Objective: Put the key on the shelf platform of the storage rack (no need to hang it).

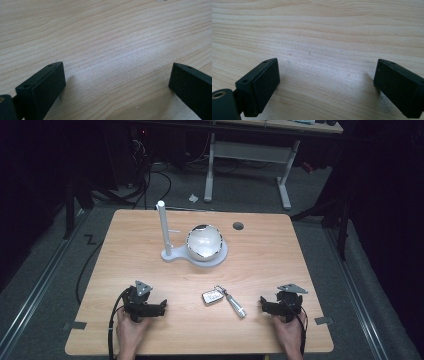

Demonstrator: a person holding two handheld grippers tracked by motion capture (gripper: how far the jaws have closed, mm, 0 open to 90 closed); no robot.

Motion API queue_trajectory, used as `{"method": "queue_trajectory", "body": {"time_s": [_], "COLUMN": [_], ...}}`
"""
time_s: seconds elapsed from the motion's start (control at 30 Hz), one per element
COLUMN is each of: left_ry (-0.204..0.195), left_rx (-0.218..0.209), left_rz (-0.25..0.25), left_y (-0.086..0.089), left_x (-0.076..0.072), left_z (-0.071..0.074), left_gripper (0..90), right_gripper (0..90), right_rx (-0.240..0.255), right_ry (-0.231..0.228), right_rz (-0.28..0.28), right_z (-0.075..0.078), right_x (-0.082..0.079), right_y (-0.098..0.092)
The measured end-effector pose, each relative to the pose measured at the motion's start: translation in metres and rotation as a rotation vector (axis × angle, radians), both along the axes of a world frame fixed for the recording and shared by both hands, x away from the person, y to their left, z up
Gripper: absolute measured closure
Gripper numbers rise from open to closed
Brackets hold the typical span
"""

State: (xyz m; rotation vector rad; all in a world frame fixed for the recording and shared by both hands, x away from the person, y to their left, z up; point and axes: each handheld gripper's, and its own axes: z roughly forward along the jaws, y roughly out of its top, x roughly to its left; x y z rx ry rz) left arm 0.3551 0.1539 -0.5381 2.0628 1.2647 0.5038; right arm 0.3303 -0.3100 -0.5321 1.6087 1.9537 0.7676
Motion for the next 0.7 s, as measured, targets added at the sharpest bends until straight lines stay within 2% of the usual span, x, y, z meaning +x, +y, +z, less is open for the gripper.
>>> {"method": "queue_trajectory", "body": {"time_s": [0.23, 0.33, 0.43, 0.7], "left_ry": [-0.003, -0.003, -0.004, -0.003], "left_rx": [-0.003, -0.004, -0.004, -0.004], "left_rz": [-0.001, -0.002, -0.002, -0.003], "left_y": [0.0, 0.0001, 0.0, 0.0002], "left_x": [-0.0008, -0.001, -0.0011, -0.0011], "left_z": [0.0, 0.0001, 0.0001, 0.0001], "left_gripper": [2.2, 2.5, 2.7, 2.8], "right_gripper": [8.8, 17.5, 18.1, 37.9], "right_rx": [0.002, 0.01, 0.011, 0.01], "right_ry": [-0.004, -0.02, -0.023, -0.037], "right_rz": [0.007, 0.035, 0.035, 0.036], "right_z": [0.0001, 0.0009, 0.0008, 0.0031], "right_x": [-0.0006, -0.0032, -0.0035, -0.0071], "right_y": [0.0001, 0.0006, 0.0007, 0.0012]}}
